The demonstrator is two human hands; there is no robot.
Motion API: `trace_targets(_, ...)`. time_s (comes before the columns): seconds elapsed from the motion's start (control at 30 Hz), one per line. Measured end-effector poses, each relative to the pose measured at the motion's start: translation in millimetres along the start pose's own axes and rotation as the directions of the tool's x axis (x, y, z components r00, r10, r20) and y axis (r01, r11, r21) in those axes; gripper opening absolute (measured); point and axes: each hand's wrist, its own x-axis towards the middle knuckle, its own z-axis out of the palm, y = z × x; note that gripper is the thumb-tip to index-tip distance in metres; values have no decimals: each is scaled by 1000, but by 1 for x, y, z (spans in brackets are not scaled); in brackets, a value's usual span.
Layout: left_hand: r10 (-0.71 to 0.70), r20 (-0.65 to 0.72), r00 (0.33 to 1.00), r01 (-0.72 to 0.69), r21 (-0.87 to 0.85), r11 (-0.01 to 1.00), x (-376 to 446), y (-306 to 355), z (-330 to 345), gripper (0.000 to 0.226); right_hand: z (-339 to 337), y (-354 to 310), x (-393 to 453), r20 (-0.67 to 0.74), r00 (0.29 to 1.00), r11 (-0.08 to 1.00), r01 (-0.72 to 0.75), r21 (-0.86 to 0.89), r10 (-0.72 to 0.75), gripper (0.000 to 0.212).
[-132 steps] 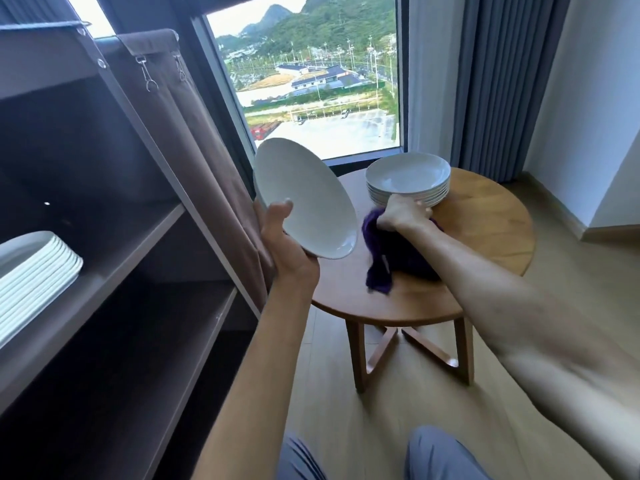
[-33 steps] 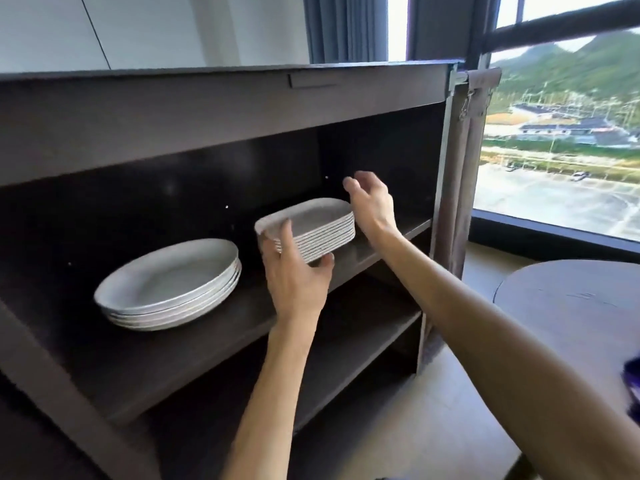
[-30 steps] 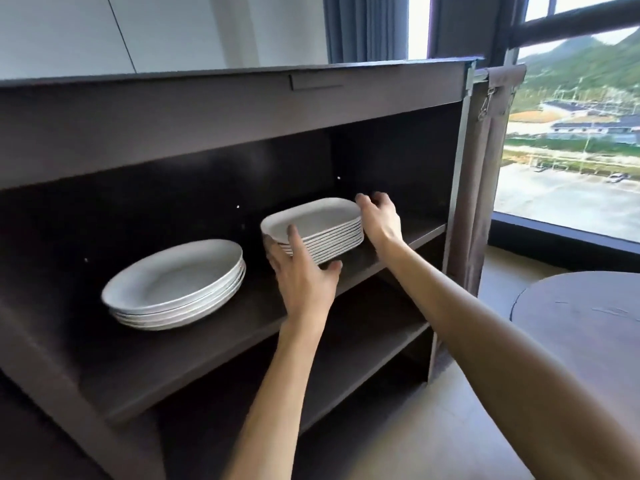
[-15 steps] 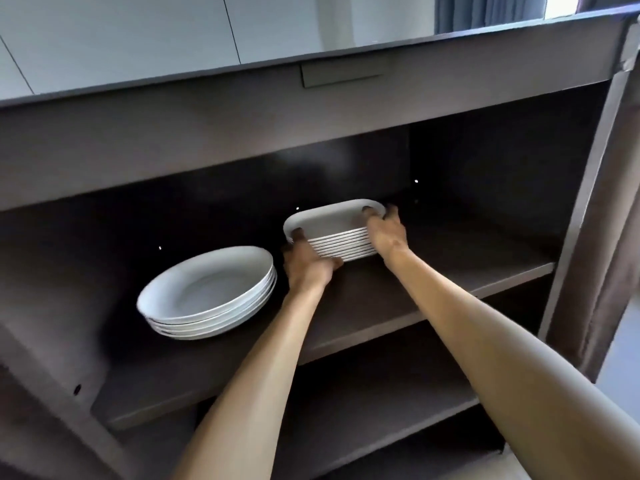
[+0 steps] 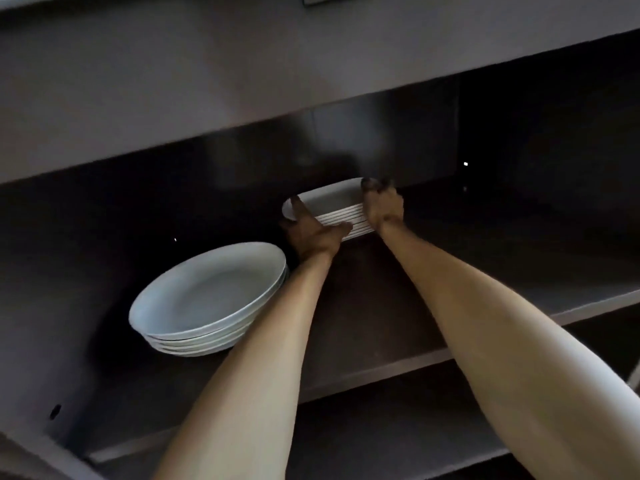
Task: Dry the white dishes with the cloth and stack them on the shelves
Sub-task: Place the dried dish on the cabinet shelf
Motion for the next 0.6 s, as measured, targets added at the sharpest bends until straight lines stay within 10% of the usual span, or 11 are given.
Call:
trace_targets(0.43, 27, -78, 997, -16, 135, 991, 30, -9, 23, 103, 24, 11, 28, 132, 960, 899, 277, -338, -246, 55)
trace_targets(0.6, -9, -87, 996, 25, 179, 984, 38, -4, 27, 109, 28, 17, 32, 157, 903, 677, 406, -613, -399, 56)
